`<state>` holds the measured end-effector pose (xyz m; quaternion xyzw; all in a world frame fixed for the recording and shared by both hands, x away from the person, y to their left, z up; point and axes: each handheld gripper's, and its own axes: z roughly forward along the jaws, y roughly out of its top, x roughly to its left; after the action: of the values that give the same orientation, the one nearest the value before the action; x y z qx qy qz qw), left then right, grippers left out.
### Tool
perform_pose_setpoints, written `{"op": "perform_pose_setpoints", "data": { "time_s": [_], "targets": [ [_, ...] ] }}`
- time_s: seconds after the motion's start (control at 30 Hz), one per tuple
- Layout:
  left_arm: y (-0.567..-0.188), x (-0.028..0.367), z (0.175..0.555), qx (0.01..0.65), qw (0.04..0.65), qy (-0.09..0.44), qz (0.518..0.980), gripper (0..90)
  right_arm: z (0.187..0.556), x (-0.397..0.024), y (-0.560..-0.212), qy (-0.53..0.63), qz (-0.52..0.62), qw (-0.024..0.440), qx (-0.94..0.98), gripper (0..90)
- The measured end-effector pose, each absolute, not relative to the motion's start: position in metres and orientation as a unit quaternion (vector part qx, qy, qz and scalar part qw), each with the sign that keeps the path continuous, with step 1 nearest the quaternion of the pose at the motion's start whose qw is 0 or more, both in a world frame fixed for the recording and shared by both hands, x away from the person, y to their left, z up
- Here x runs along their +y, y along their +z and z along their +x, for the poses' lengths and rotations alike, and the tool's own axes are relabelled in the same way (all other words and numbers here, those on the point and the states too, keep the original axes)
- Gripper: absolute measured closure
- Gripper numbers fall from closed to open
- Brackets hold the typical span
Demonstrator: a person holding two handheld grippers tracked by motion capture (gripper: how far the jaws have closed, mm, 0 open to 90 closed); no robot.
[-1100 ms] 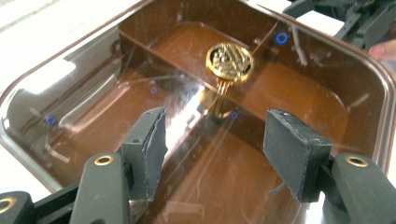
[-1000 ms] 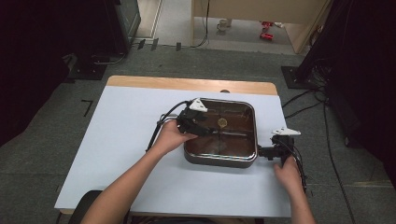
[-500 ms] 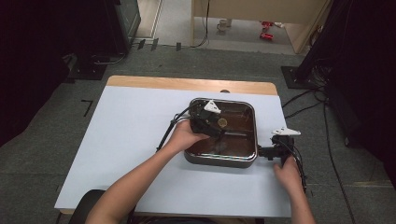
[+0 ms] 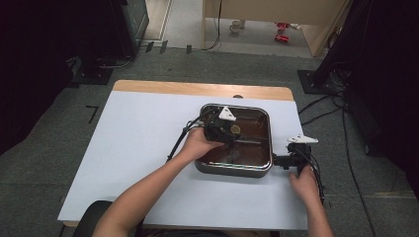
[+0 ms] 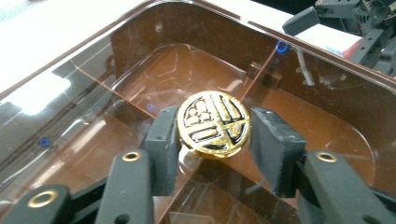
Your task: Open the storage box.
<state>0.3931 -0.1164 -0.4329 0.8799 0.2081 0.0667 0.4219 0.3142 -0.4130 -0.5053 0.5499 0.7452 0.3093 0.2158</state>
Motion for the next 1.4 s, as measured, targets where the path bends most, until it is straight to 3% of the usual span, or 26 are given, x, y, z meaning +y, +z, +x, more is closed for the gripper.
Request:
{"op": "perform_pose_setpoints", "data": {
  "time_s": [0.1, 0.8, 1.4],
  "targets": [
    [-0.433, -0.114, 0.395, 0.21, 0.425, 0.058, 0.879, 58.0, 0.314, -0.413, -0.505, 0.309, 0.55, 0.216, 0.745, 0.0],
    [-0.417, -0.106, 0.396, 0.225, 0.44, 0.036, 0.869, 58.8, 0.314, -0.413, -0.505, 0.309, 0.551, 0.216, 0.744, 0.0],
    [-0.379, -0.079, 0.389, 0.223, 0.46, 0.072, 0.857, 58.8, 0.314, -0.413, -0.505, 0.31, 0.552, 0.213, 0.744, 0.0]
  ]
}}
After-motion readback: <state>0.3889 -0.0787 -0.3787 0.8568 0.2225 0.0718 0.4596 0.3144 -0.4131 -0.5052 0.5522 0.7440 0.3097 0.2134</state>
